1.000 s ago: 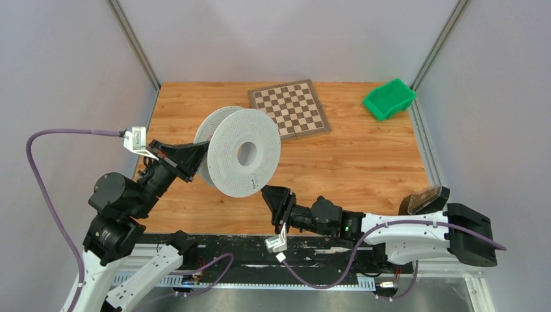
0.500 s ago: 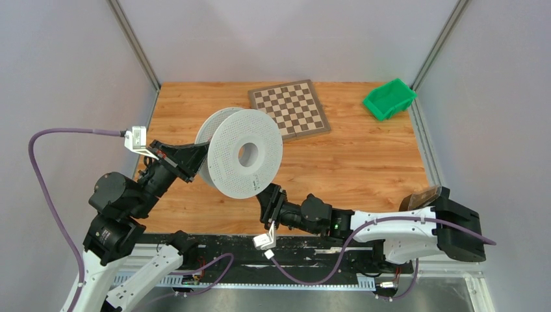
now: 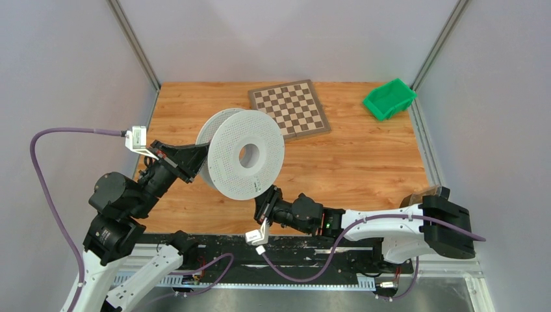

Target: Wrap the cables

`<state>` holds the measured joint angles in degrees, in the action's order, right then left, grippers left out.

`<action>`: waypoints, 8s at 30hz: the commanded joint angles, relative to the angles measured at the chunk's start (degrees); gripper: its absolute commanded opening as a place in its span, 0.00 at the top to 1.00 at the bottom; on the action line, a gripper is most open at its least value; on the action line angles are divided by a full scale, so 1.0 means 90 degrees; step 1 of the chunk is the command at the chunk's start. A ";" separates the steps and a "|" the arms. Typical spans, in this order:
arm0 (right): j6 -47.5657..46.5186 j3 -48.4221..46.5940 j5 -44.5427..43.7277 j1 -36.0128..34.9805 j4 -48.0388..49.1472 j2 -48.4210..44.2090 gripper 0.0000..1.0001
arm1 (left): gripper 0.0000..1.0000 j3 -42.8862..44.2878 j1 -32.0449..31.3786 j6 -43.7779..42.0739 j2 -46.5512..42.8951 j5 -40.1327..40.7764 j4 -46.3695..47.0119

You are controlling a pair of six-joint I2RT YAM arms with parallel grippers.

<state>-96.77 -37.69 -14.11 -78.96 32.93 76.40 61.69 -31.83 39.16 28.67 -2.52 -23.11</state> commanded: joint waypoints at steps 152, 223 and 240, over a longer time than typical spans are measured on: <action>0.9034 -0.0325 -0.0646 0.0233 -0.0679 0.1051 0.78 | 1.00 -0.4798 0.0017 0.5160 -0.0086 0.1245 0.2631; 1.7916 0.2197 0.8665 0.6476 0.6101 0.2177 0.52 | 1.00 -0.4429 0.0029 0.3547 -0.0587 0.0129 0.3387; 1.8262 0.2112 0.8121 0.6144 0.6904 0.2840 0.66 | 1.00 -0.4451 0.0031 0.3569 -0.0596 0.0132 0.3406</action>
<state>67.05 -17.96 60.77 -23.33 83.72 102.45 18.20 -31.48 70.08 24.16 -1.06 0.69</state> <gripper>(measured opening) 0.352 0.026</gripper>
